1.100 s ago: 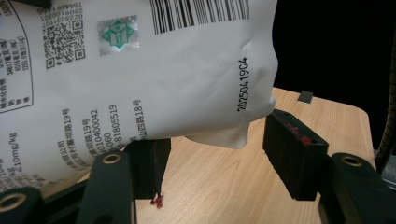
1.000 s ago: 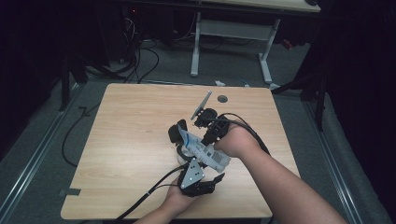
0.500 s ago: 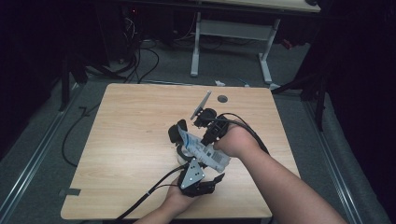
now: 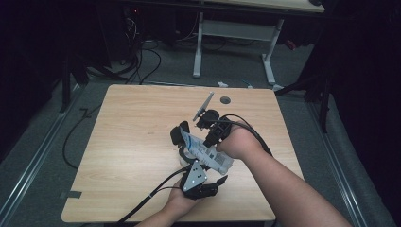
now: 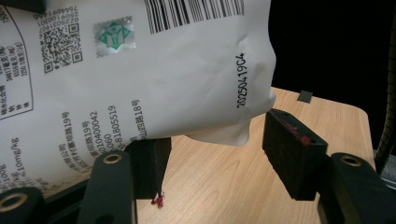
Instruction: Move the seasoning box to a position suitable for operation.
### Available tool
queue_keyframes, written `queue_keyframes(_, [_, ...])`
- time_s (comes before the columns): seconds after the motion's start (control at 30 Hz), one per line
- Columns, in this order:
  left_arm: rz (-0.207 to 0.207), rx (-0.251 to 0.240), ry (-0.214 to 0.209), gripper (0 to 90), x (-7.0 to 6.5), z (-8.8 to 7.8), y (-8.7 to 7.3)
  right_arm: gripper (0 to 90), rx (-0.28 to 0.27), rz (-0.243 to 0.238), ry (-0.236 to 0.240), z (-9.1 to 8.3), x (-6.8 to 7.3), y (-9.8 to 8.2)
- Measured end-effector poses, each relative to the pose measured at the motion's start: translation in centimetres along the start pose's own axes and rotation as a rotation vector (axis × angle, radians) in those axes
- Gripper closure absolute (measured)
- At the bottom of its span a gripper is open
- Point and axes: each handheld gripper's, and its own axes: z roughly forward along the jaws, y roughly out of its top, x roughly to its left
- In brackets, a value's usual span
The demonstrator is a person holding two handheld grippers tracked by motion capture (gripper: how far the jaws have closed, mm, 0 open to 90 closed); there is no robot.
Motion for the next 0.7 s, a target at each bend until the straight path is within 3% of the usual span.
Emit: queue_keyframes(0.7, [-0.004, -0.01, 0.002, 42.7, 0.02, -0.04, 0.09, 90.0, -0.004, -0.002, -0.002, -0.09, 0.04, 0.18])
